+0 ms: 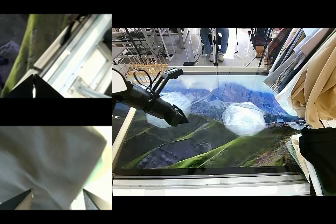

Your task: Fold the clothes and pants, and hang the long-sleeved shirts on hangers.

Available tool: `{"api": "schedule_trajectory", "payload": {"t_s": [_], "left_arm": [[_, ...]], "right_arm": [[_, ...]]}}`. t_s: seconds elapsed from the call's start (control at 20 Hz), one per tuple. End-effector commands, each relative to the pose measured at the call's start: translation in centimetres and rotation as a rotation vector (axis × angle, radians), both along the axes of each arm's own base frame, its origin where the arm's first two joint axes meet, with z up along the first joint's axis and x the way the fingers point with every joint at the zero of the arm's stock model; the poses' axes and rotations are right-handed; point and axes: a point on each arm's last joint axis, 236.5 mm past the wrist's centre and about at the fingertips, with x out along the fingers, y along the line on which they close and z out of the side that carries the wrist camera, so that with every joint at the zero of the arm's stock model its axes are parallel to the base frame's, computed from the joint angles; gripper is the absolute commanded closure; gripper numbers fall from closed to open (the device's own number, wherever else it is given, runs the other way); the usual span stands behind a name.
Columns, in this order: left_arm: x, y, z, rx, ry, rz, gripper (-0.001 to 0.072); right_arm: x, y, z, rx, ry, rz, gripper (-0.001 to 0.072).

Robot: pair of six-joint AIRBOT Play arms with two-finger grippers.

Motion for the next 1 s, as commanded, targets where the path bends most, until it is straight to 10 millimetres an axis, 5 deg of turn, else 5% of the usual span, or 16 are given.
{"api": "schedule_trajectory", "payload": {"t_s": [0.0, 0.1, 0.2, 0.4, 0.5, 0.6, 0.65, 0.7, 0.95], "left_arm": [[4.1, 8.3, -1.6, 0.293, -0.088, 0.316, 0.0702], [6.2, 15.4, 0.4, 0.495, -0.227, 0.568, 0.0701], [6.6, 19.2, 3.1, 0.548, -0.324, 0.716, 0.0701], [4.9, 22.3, 5.8, 0.48, -0.36, 0.887, 0.07], [4.2, 23.4, 6.2, 0.449, -0.349, 0.972, 0.0701], [4.2, 23.6, 6.3, 0.443, -0.347, 0.988, 0.0701], [4.2, 23.6, 6.2, 0.443, -0.347, 0.988, 0.07], [4.2, 23.6, 6.2, 0.443, -0.347, 0.988, 0.0701], [4.2, 23.6, 6.2, 0.443, -0.347, 0.988, 0.0701]], "right_arm": [[10.9, -5.4, 10.3, -0.323, -0.495, 0.079, 0.0019], [19.1, -1.4, 16.0, -0.339, -0.85, 0.309, 0.002], [24.0, 4.6, 15.5, -0.266, -0.914, 0.552, 0.002], [27.4, 17.3, 3.6, -0.069, -0.653, 1.027, 0.0021], [27.9, 20.8, -1.7, -0.113, -0.517, 1.259, 0.0041], [30.4, 20.9, -3.2, -0.333, -0.454, 1.434, 0.0385], [32.0, 20.6, -2.5, -0.448, -0.457, 1.482, 0.0585], [34.0, 20.2, -1.0, -0.585, -0.486, 1.513, 0.0692], [39.9, 18.0, 7.1, -1.001, -0.711, 1.375, 0.0688]]}}
